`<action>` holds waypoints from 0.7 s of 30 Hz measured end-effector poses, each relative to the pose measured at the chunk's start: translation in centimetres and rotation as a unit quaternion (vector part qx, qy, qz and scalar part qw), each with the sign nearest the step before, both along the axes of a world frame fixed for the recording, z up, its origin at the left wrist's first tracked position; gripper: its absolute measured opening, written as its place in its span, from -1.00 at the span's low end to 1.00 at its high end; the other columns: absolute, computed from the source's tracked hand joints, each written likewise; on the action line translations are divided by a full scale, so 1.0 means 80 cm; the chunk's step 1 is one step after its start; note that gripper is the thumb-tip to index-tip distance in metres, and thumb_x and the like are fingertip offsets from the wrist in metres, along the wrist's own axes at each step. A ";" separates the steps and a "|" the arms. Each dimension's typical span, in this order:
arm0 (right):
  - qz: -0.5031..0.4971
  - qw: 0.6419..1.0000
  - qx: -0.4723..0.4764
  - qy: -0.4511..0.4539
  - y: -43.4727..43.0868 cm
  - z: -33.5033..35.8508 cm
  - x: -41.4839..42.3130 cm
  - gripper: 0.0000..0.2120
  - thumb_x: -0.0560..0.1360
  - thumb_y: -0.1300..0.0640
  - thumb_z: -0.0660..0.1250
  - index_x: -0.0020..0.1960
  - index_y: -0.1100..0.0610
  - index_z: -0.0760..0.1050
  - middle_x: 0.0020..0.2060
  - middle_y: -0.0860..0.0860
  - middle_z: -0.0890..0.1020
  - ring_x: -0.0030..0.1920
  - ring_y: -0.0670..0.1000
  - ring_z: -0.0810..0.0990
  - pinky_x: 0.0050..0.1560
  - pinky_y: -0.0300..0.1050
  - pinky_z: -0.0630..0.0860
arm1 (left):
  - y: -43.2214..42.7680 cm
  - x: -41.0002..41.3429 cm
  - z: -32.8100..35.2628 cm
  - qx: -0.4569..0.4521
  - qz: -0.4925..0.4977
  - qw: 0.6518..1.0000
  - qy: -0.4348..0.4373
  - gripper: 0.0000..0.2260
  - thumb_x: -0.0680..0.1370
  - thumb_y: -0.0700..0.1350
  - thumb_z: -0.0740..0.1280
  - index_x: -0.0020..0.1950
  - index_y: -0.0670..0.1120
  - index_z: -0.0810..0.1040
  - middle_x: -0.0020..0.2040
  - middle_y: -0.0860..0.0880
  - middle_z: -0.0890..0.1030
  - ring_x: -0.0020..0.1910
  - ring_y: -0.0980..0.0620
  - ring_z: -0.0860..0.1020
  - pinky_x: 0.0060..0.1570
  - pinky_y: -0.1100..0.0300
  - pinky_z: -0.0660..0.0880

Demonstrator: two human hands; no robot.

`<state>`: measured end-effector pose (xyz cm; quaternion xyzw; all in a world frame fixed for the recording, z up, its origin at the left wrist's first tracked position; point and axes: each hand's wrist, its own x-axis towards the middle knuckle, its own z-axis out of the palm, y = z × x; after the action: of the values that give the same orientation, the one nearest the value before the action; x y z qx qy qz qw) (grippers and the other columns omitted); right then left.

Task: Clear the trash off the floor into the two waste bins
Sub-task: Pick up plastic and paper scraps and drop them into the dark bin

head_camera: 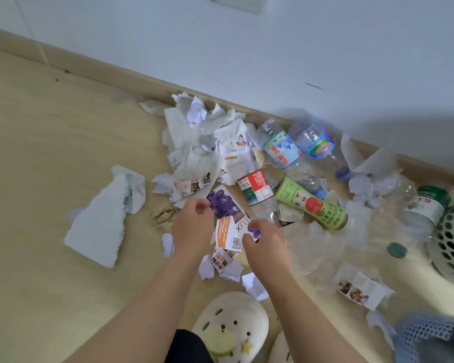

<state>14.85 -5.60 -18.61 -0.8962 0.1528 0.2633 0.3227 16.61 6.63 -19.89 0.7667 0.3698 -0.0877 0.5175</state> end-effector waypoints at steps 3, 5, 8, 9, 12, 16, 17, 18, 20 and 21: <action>-0.008 1.000 0.009 0.020 0.010 -0.010 -0.003 -0.69 0.52 0.15 0.20 0.26 0.06 0.41 0.26 0.02 0.46 0.27 0.03 0.37 0.33 0.02 0.29 | 0.019 0.002 -0.008 -0.014 0.096 0.995 0.010 -0.85 0.51 -0.24 0.20 -0.01 -0.05 0.50 -0.14 0.05 0.53 -0.17 0.03 0.48 -0.15 0.20 0.38; -0.009 0.999 0.012 0.031 0.016 -0.014 -0.005 -0.70 0.52 0.15 0.21 0.25 0.05 0.41 0.28 0.01 0.45 0.28 0.04 0.36 0.34 0.02 0.28 | 0.036 0.002 -0.014 0.023 0.123 0.992 0.016 -0.83 0.51 -0.22 0.19 0.02 -0.05 0.50 -0.11 0.05 0.54 -0.14 0.02 0.51 -0.14 0.17 0.43; 0.003 0.999 0.010 0.045 0.020 -0.016 -0.013 -0.70 0.52 0.16 0.20 0.25 0.04 0.42 0.28 0.01 0.45 0.27 0.05 0.37 0.34 0.03 0.28 | 0.068 -0.006 -0.030 0.106 0.146 0.983 0.028 -0.84 0.50 -0.16 0.18 -0.01 -0.02 0.51 0.03 -0.04 0.57 0.00 -0.09 0.52 0.03 0.04 0.47; 0.004 0.999 0.012 0.047 0.019 -0.015 -0.017 -0.70 0.53 0.17 0.20 0.25 0.04 0.42 0.27 0.01 0.45 0.27 0.05 0.37 0.34 0.02 0.28 | 0.078 -0.011 -0.037 0.145 0.137 0.979 0.046 -0.81 0.50 -0.16 0.18 0.05 -0.04 0.52 0.15 -0.07 0.53 0.11 -0.12 0.47 0.12 0.02 0.42; 0.021 0.998 0.000 0.052 0.017 -0.016 -0.029 -0.71 0.53 0.16 0.19 0.25 0.05 0.42 0.28 0.01 0.45 0.28 0.04 0.36 0.33 -0.02 0.28 | 0.104 -0.035 -0.055 0.237 0.098 0.957 0.137 -0.63 0.51 -0.16 0.24 0.32 -0.06 0.39 0.45 -0.06 0.21 0.43 -0.13 0.16 0.34 -0.04 0.14; 0.014 0.998 0.004 0.065 0.015 -0.018 -0.039 -0.69 0.51 0.17 0.18 0.25 0.05 0.42 0.25 0.00 0.47 0.22 0.08 0.44 0.28 0.05 0.37 | 0.120 -0.067 -0.080 0.209 0.040 0.952 0.222 -0.39 0.50 -0.18 0.23 0.50 -0.03 0.06 0.54 -0.04 -0.07 0.52 -0.07 -0.14 0.45 -0.10 -0.09; 0.011 0.998 0.009 0.067 0.016 -0.018 -0.041 -0.69 0.51 0.17 0.18 0.25 0.05 0.42 0.25 -0.01 0.47 0.21 0.07 0.44 0.27 0.05 0.37 | 0.121 -0.072 -0.082 0.200 0.030 0.951 0.232 -0.37 0.50 -0.18 0.22 0.51 -0.02 0.01 0.55 -0.04 -0.09 0.52 -0.06 -0.16 0.46 -0.11 -0.10; 0.011 0.998 0.012 0.069 0.016 -0.017 -0.043 -0.69 0.51 0.18 0.18 0.25 0.06 0.42 0.24 -0.01 0.47 0.23 0.05 0.43 0.28 0.04 0.36 | 0.120 -0.077 -0.083 0.199 0.020 0.951 0.235 -0.36 0.50 -0.18 0.21 0.52 -0.03 -0.01 0.55 -0.03 -0.09 0.52 -0.06 -0.15 0.45 -0.12 -0.10; 0.004 0.997 0.022 0.067 0.015 -0.017 -0.047 -0.70 0.52 0.18 0.18 0.24 0.07 0.42 0.23 0.00 0.47 0.24 0.03 0.41 0.30 0.03 0.34 | 0.112 -0.086 -0.082 0.219 -0.002 0.950 0.224 -0.37 0.50 -0.16 0.21 0.52 -0.05 0.01 0.55 -0.04 -0.01 0.52 -0.07 -0.08 0.44 -0.12 -0.05; -0.002 0.997 0.029 0.067 0.014 -0.016 -0.049 -0.70 0.52 0.19 0.18 0.24 0.07 0.42 0.22 0.00 0.48 0.24 0.04 0.41 0.30 0.04 0.34 | 0.106 -0.091 -0.081 0.234 -0.012 0.948 0.216 -0.39 0.51 -0.14 0.21 0.51 -0.05 0.04 0.54 -0.05 0.05 0.51 -0.08 -0.01 0.42 -0.12 -0.01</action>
<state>10.94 -4.50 -19.92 -0.8665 0.1684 0.3267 0.3376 9.33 15.15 -26.38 0.8334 0.4735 -0.1684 0.2300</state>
